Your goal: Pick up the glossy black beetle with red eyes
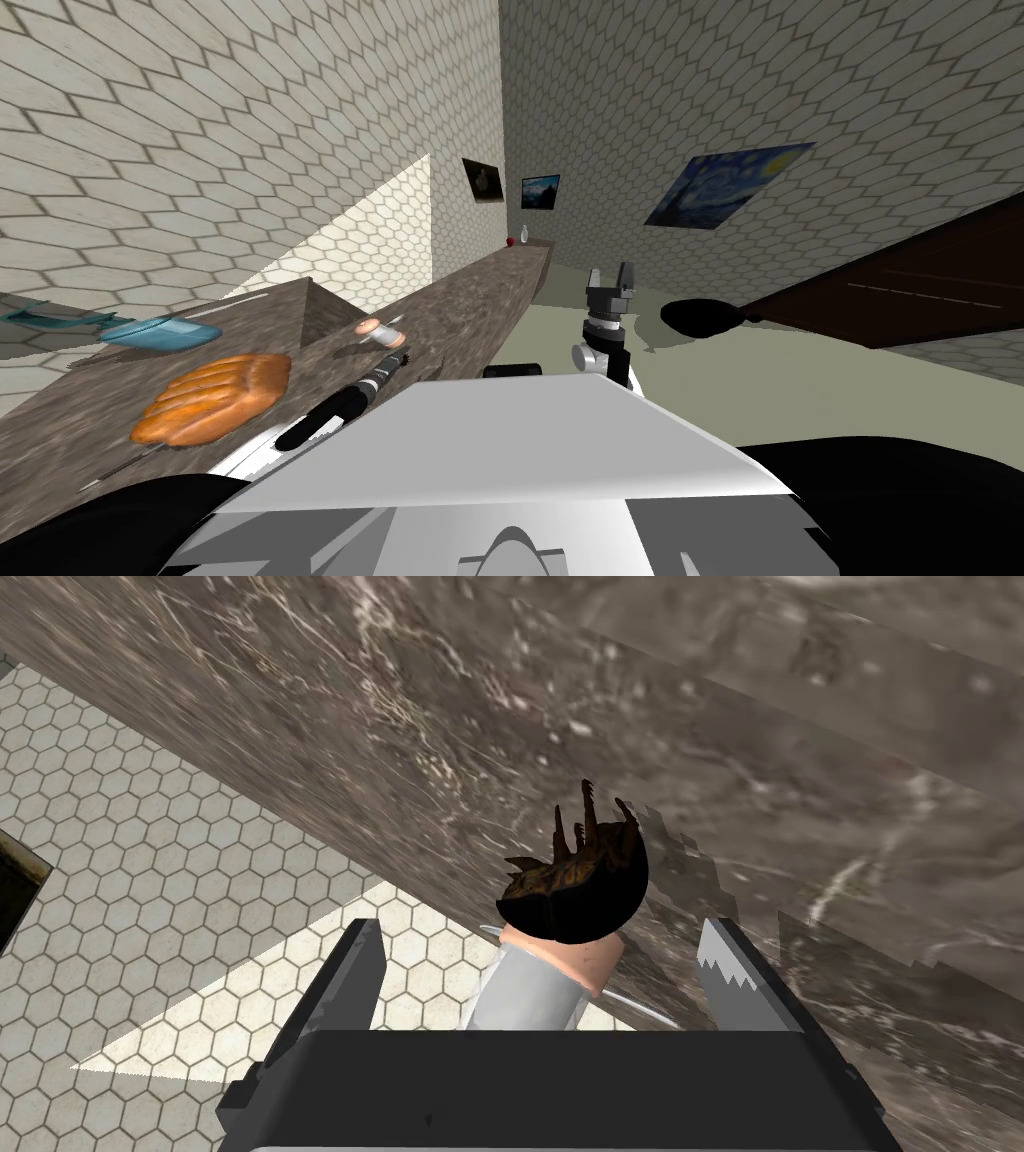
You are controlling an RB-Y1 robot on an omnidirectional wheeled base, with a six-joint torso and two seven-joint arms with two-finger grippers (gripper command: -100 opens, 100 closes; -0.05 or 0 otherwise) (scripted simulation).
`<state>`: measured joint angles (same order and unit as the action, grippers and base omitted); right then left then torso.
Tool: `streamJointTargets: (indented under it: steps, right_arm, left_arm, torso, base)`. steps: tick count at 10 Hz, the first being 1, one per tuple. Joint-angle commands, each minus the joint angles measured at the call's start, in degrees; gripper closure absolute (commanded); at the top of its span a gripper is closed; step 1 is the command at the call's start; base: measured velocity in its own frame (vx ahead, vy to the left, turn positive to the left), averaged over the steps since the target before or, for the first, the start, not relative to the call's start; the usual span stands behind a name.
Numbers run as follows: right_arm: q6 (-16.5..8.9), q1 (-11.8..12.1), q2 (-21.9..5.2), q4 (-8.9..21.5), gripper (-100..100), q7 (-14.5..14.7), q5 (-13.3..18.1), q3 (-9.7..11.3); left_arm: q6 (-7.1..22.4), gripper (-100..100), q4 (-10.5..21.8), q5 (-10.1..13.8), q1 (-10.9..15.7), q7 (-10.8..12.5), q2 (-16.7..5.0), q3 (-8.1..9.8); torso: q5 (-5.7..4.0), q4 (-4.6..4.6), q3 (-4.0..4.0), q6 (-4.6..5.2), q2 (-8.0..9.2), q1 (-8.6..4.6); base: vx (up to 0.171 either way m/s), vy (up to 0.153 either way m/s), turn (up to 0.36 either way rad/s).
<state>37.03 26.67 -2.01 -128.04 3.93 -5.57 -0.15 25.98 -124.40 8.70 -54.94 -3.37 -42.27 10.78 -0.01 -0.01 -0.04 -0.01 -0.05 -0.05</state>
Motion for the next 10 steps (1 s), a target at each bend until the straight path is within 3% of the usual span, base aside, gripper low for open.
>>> streamJointTargets:
  steps: [1, 2, 3, 5, 6, 7, 10]
  right_arm:
    - [0.0, 0.0, 0.0, 0.0, 0, 0.0, 0.0, 0.0]
    - [0.0, 0.0, 0.0, 0.0, 0, 0.0, 0.0, 0.0]
    - [0.0, 0.0, 0.0, 0.0, 0, 0.0, 0.0, 0.0]
    - [0.0, 0.0, 0.0, 0.0, 0, 0.0, 0.0, 0.0]
    - [0.0, 0.0, 0.0, 0.0, 0, 0.0, 0.0, 0.0]
    - [0.0, 0.0, 0.0, 0.0, 0, 0.0, 0.0, 0.0]
    - [0.0, 0.0, 0.0, 0.0, 0, 0.0, 0.0, 0.0]
  left_arm:
    - [0.0, -100, 0.0, 0.0, 0.0, 0.0, 0.0, 0.00]
    - [0.2, 0, 0.1, 0.1, -0.1, 0.0, 0.0, -0.07]
    - [-0.5, -100, 2.0, -0.2, 1.1, -0.1, 0.5, -0.54]
    - [-1.0, -100, 3.6, -0.5, 2.0, -0.3, 0.9, -0.93]
    - [-0.6, -100, 2.8, -0.5, 1.6, -0.2, 0.8, -0.81]
    - [-0.7, 100, 3.0, -0.5, 1.7, -0.3, 0.9, -0.82]
    - [-0.7, 100, 3.0, -0.5, 1.6, -0.3, 0.8, -0.82]
  torso:
    - [0.00, 0.00, 0.00, 0.00, 0.00, 0.00]
    - [0.00, 0.01, 0.02, -0.01, 0.03, 0.03]
    - [0.01, 0.02, 0.04, -0.01, 0.06, 0.05]
    - [0.03, 0.00, -0.02, 0.00, -0.04, 0.11]
    - [0.03, -0.01, -0.02, 0.00, -0.04, 0.13]
    - [0.02, 0.00, 0.01, -0.01, 0.01, 0.10]
    - [0.02, 0.04, 0.06, 0.00, 0.09, 0.06]
  base:
    - [0.010, -0.006, -0.012]
    - [0.000, 0.000, 0.000]
    - [0.023, 0.005, -0.075]
    - [0.032, 0.014, -0.040]
    - [0.012, 0.007, -0.007]
    - [0.000, 0.000, 0.000]
    - [0.000, 0.000, 0.000]
